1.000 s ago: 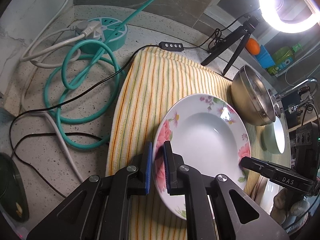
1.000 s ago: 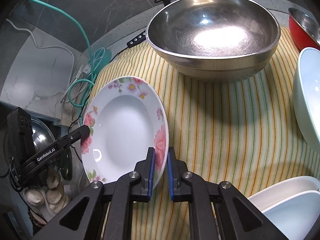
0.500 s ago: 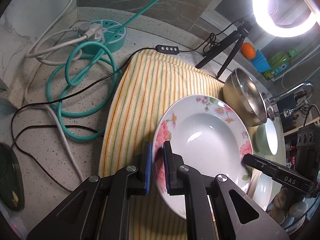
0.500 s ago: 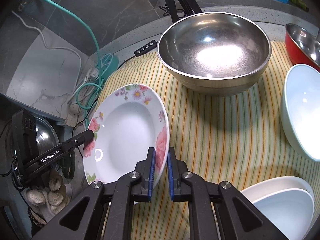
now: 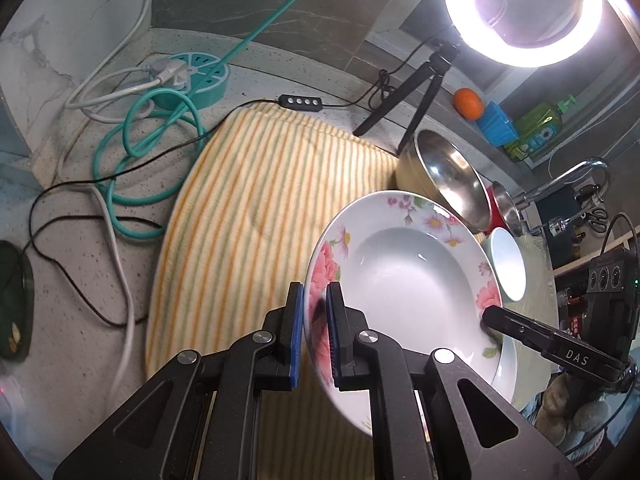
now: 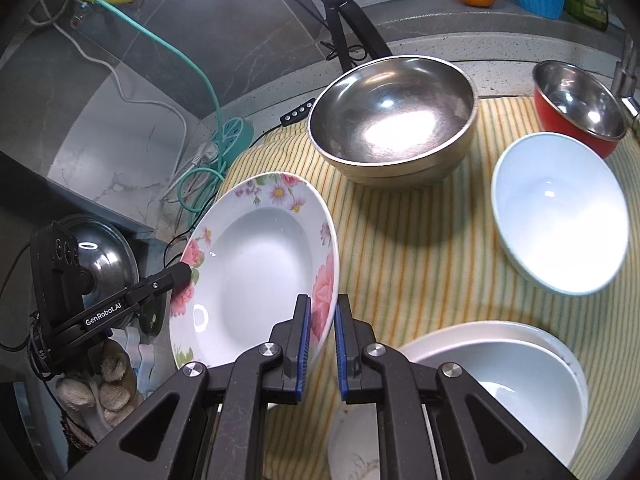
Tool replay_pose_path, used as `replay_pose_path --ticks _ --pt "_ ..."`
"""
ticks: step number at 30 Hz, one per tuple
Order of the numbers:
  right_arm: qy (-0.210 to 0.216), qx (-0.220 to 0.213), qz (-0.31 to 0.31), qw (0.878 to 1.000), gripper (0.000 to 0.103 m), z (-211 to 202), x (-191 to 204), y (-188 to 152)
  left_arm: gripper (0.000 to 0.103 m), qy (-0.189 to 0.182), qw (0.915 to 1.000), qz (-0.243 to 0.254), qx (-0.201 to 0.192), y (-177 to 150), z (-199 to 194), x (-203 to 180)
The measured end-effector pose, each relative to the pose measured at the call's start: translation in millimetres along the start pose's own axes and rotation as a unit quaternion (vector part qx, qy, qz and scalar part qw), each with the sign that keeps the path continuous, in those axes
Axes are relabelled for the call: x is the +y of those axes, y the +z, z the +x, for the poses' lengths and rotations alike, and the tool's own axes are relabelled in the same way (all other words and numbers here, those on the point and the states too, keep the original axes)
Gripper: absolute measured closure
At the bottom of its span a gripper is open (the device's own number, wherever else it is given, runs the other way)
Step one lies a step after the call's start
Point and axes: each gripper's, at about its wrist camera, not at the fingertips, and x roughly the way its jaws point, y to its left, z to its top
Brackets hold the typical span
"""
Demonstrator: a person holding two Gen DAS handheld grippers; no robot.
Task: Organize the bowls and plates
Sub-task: 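Carry the rose-rimmed plate with the left tool onto the white plate stack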
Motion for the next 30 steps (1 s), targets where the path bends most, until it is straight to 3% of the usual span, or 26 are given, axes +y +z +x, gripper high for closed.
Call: replay_pose_path --ticks 12,30 --pt "0.008 0.002 -0.007 1.000 0.092 -47 -43 -31 0.094 -0.005 0.9998 -0.014 -0.012 -47 -10 -55" --pt "-0.014 0.008 -0.004 1.000 0.092 -96 -106 -74 0.094 -0.012 0.9999 -0.013 0.000 -104 2 -119"
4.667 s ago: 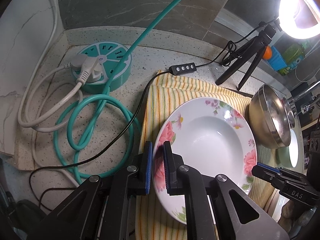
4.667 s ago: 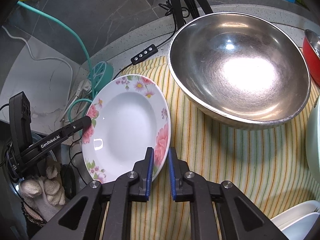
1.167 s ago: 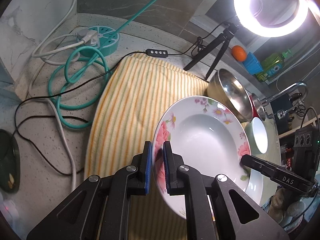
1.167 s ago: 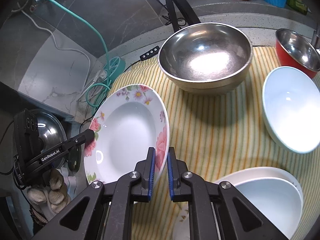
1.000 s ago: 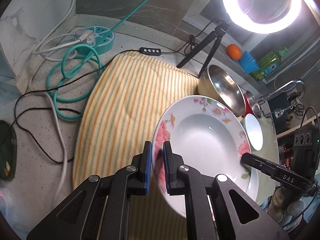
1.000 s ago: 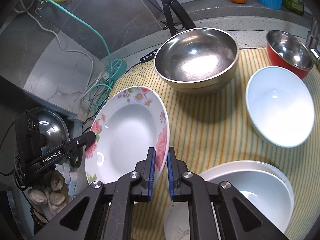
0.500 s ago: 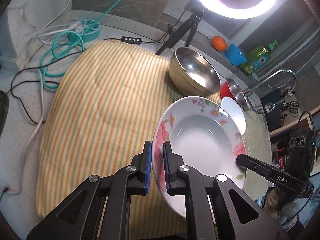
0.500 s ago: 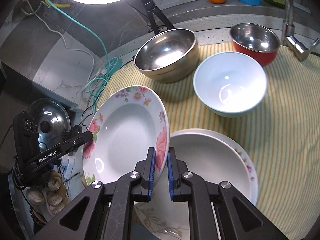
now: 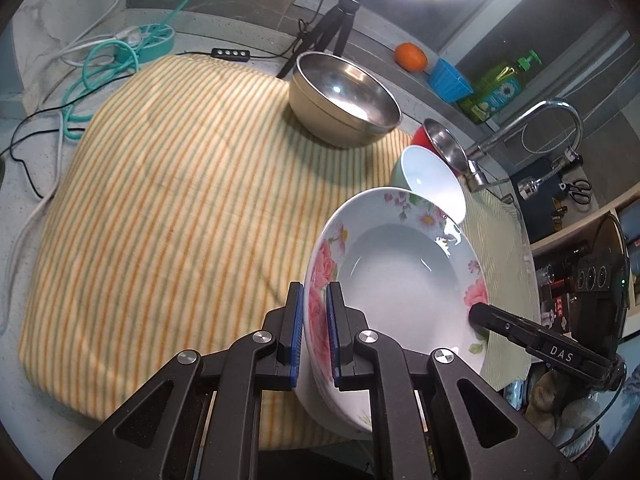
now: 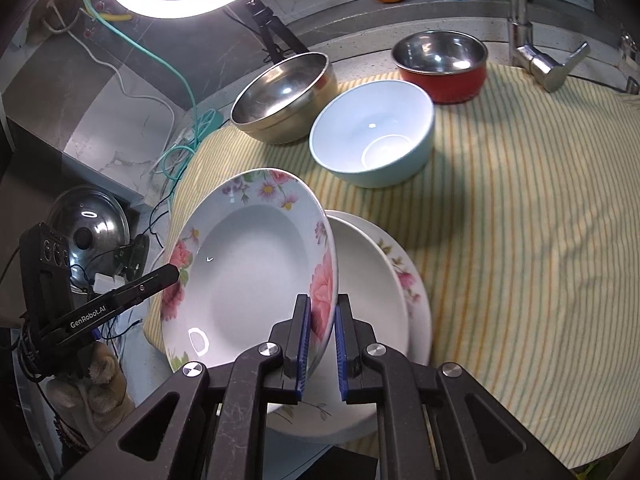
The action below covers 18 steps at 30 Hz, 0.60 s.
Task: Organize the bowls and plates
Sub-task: 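Carry the rose-rimmed plate with the left tool onto the white plate stack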
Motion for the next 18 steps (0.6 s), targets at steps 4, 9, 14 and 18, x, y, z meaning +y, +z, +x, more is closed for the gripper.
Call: replay_pose_path --ticks 4,9,14,18 --pt "-0.004 0.004 0.003 1.000 0.092 -3 -10 -8 0.094 -0.001 1.0000 -0.003 0.003 -8 3 -5" --pt "-0.008 0.007 0.003 1.000 0.092 -4 -17 -14 0.094 0.002 1.0000 0.000 0.009 -15 6 -9" --pt "-0.010 0.010 0.005 1.000 0.092 -1 -21 -19 0.094 0.007 0.9999 0.000 0.013 -21 10 -11" --pt "-0.013 0.012 0.004 1.000 0.092 2 -21 -22 0.094 0.011 0.9998 -0.001 0.017 -23 13 -11"
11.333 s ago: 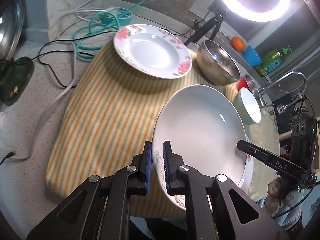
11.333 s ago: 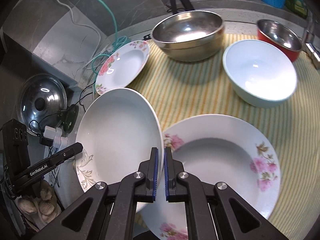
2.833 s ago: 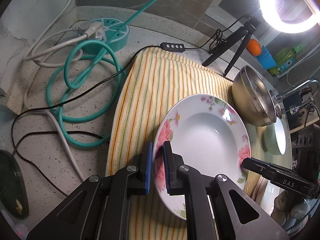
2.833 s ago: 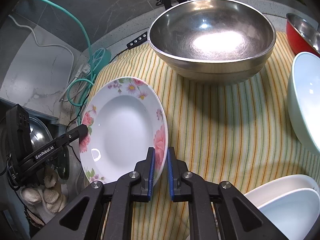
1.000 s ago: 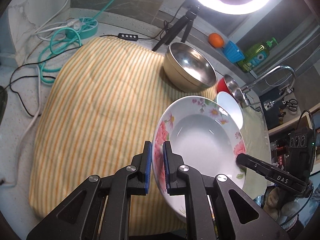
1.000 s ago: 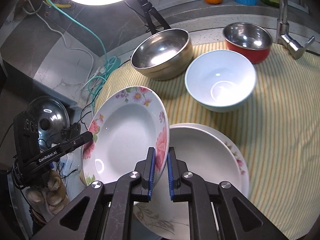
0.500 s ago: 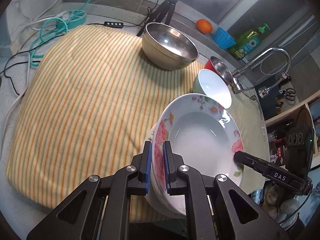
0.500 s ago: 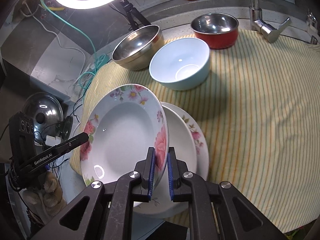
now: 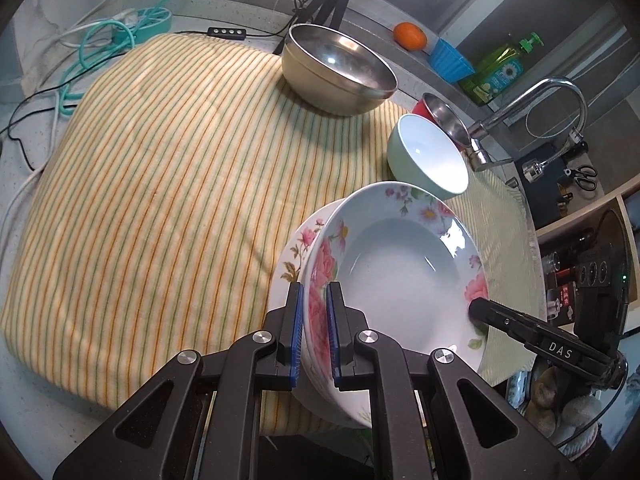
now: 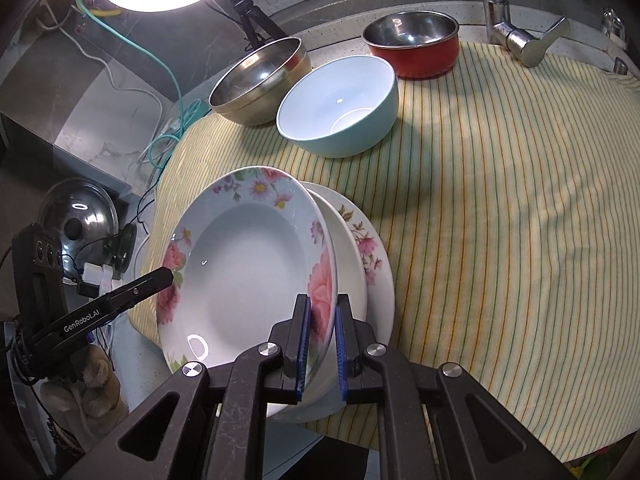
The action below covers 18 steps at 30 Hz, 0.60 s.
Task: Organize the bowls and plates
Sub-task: 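Carry the rose-rimmed plate with the left tool onto the white plate stack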
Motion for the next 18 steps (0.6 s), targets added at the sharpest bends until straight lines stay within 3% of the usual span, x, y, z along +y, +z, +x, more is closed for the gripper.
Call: replay_pose_path --ticks 18 --pt "-0.015 0.011 -0.001 1.000 0.092 12 -3 -2 0.094 0.008 0.9998 0.001 0.015 -2 14 -2"
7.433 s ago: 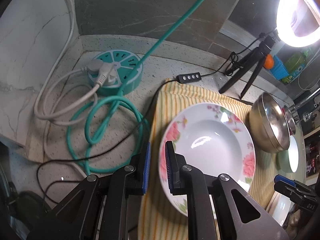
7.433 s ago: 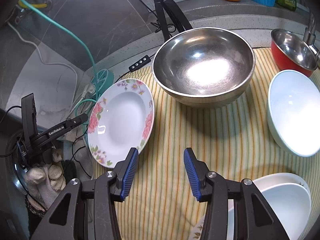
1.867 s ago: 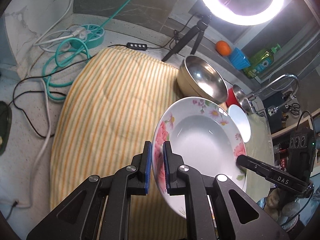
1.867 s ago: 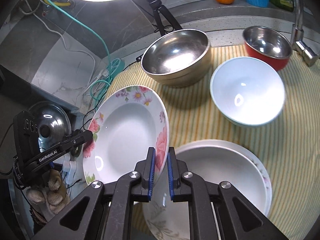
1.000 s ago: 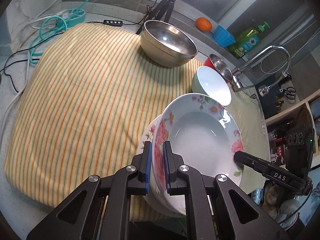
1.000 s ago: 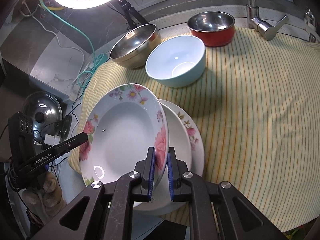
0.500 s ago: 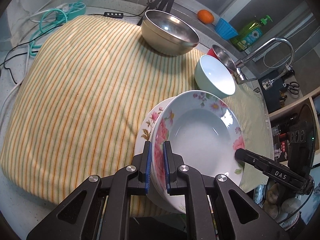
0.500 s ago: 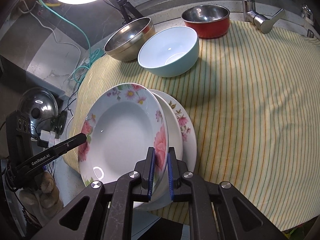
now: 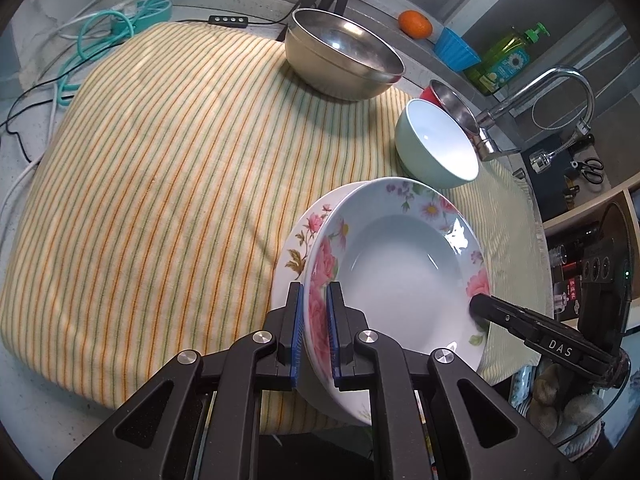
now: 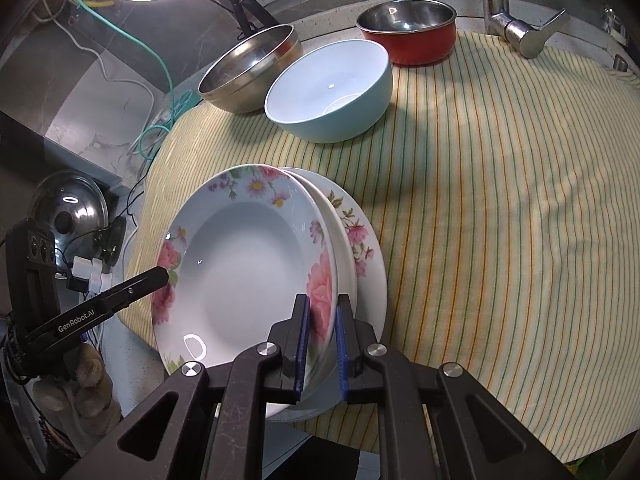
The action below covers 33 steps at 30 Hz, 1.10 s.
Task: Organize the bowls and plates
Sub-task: 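Carry the rose-rimmed plate with the left tool onto the white plate stack, then open the left tool releasing the rose-rimmed plate while the right tool opens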
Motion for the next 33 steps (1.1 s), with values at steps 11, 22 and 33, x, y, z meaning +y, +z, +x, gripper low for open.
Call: replay_pose_path --ticks 11,22,33 --pt "-0.015 0.011 -0.011 1.000 0.089 7 4 3 0.094 0.007 0.9999 0.008 0.007 0 4 0" --pt "-0.003 0.017 0.000 1.000 0.081 5 2 4 0.094 -0.003 0.9996 0.015 0.024 4 9 0" --pt "0.033 -0.006 0.067 0.997 0.072 -13 -18 15 0.094 -0.014 0.9990 0.024 0.034 11 12 2"
